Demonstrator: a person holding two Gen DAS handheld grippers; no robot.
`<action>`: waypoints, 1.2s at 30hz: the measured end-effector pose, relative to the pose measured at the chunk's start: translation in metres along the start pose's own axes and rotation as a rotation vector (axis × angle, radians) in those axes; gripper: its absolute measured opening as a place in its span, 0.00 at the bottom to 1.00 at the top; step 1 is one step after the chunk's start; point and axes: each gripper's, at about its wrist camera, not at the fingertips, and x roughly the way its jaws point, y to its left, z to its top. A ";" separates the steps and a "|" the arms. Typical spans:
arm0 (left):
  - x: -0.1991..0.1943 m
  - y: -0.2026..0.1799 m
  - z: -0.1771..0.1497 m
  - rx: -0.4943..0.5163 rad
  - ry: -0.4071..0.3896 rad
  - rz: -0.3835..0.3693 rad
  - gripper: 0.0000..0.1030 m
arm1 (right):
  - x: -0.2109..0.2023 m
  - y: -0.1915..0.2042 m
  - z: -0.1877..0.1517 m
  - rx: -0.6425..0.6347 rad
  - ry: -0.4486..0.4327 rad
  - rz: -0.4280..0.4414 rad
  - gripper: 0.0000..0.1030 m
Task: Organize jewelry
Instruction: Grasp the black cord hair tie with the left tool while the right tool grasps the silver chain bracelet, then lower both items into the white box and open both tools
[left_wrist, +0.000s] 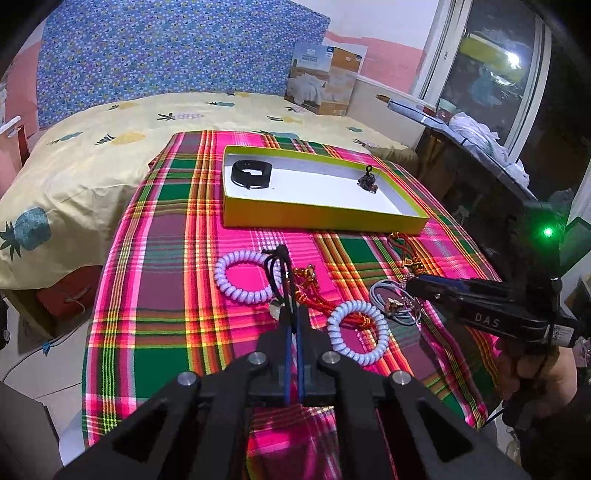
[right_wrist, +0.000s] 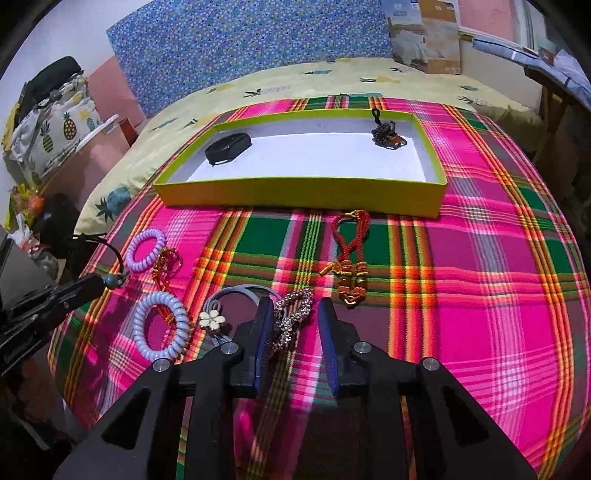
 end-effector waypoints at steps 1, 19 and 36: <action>0.000 0.000 0.000 0.000 0.000 -0.001 0.02 | 0.000 0.000 0.000 -0.002 -0.001 -0.001 0.25; -0.004 -0.004 -0.001 0.013 -0.006 0.002 0.02 | -0.016 0.006 -0.006 -0.031 -0.056 0.009 0.11; -0.019 -0.025 0.014 0.080 -0.045 -0.005 0.02 | -0.053 -0.011 0.003 0.044 -0.147 0.084 0.11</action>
